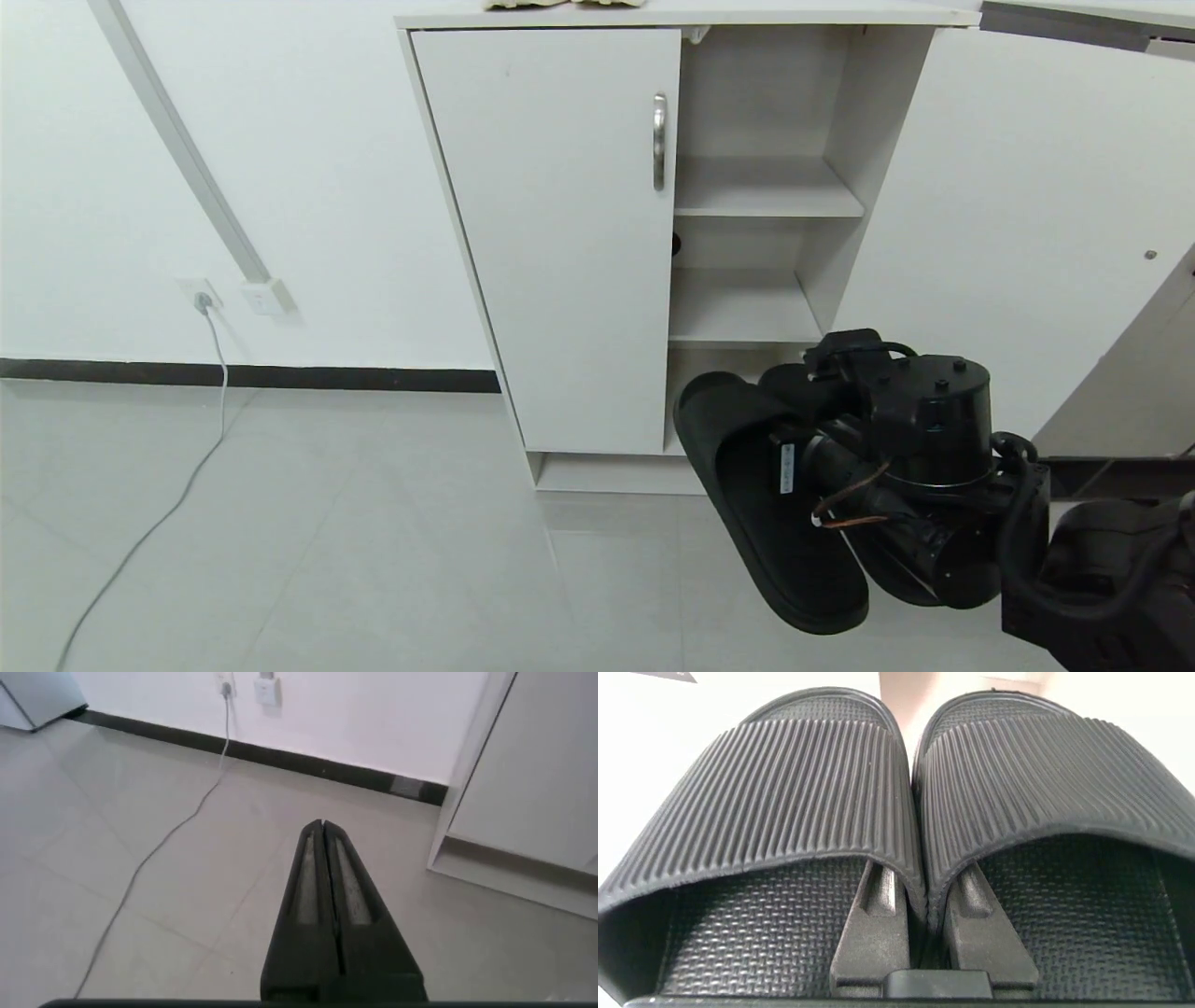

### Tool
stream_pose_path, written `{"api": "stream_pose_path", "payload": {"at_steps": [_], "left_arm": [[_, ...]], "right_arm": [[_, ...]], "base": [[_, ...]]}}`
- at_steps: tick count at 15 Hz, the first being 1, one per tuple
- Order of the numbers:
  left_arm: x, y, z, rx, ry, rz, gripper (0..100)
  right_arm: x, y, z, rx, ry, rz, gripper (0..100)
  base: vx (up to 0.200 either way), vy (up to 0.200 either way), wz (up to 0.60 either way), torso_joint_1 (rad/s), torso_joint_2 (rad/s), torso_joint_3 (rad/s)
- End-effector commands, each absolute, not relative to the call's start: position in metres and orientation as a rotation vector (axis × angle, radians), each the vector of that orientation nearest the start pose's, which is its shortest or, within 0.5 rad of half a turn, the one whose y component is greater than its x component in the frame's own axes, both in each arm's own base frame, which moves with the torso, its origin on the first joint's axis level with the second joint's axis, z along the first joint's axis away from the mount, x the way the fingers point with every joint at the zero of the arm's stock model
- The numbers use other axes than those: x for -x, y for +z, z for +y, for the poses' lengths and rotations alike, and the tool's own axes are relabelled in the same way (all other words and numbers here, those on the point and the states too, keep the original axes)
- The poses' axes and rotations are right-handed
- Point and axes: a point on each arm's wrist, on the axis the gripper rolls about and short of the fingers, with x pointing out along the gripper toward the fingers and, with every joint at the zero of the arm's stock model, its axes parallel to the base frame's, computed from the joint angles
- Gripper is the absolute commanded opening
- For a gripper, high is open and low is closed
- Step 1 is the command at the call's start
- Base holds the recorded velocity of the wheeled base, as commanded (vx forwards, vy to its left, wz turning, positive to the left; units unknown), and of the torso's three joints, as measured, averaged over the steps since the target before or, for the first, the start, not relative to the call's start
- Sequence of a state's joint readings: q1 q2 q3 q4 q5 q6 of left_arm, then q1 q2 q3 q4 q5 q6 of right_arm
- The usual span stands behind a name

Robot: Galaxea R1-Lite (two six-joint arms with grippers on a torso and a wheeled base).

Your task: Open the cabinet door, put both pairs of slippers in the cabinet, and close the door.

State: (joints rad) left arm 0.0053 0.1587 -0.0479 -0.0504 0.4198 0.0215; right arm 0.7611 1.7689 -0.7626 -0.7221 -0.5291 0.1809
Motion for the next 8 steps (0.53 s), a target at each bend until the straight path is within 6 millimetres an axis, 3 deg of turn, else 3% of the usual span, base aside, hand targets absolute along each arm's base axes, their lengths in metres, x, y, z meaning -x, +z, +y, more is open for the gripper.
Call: {"api": "stream_pose_path", "payload": {"at_steps": [1, 4, 8], "left_arm": [[0.0257, 0.0798, 0.0087, -0.017, 0.414, -0.017, 0], [0.0231, 0.0751, 0.0008, -0.019, 0.040, 0.010, 0], [0.0229, 0.0759, -0.0007, -0.043, -0.023, -0.002, 0]], "right_arm": [[-0.2339, 0.1580, 0.2070, -0.006, 0.208, 0.250, 0], [-0.2341, 0.1558, 0.2079, 0.000, 0.209, 0.255, 0], [-0.2350, 0.1538, 0.2120, 0.004, 0.213, 0.258, 0]], "base": [[0.000, 0.000, 0.00, 0.000, 0.00, 0.000], [0.000, 0.000, 0.00, 0.000, 0.00, 0.000], [0.000, 0.000, 0.00, 0.000, 0.00, 0.000]]}}
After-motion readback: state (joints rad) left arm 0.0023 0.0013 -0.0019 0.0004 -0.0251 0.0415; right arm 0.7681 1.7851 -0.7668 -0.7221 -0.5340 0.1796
